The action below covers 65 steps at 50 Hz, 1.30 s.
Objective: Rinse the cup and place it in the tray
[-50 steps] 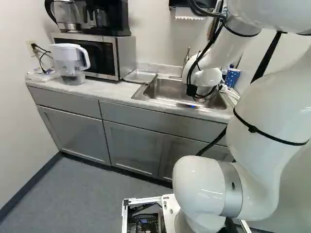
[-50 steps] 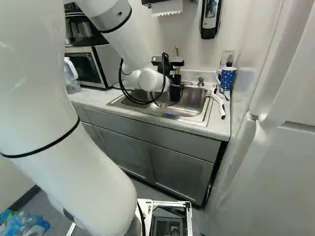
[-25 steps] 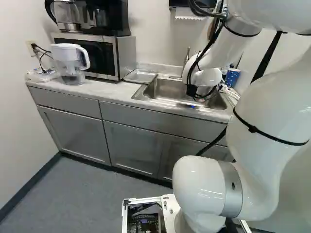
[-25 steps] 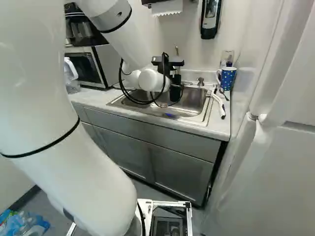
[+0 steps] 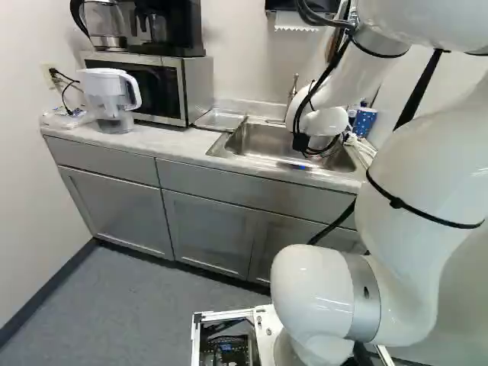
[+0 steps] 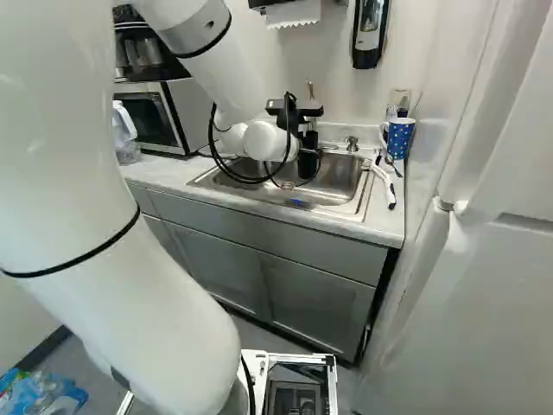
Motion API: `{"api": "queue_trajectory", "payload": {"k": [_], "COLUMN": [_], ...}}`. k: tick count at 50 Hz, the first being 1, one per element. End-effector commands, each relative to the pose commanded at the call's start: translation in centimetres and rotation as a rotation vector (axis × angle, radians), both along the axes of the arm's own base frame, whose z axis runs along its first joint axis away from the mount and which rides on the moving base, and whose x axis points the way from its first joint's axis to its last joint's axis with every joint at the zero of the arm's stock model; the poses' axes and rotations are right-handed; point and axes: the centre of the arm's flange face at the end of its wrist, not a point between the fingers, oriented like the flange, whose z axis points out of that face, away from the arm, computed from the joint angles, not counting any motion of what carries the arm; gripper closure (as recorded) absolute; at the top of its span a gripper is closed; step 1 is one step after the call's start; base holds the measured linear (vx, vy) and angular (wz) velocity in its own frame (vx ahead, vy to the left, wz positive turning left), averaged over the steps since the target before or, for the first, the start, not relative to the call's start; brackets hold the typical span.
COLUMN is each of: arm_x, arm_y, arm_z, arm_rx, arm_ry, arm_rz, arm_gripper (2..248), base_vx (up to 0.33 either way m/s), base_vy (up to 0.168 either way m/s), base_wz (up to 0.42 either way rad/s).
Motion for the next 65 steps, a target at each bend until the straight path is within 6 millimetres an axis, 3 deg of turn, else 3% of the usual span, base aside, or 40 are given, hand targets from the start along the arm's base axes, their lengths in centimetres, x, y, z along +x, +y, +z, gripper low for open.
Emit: {"api": "queue_trajectory", "payload": {"k": [65], "arm_x": [0.00], "arm_y": [0.00], "arm_z": [0.00], "arm_rx": [0.000], "arm_ry": [0.000], "arm_rz": [0.000], "arm_gripper": [125], "base_vx": [0.000], "base_vy": [0.000], "base_wz": [0.000]}}
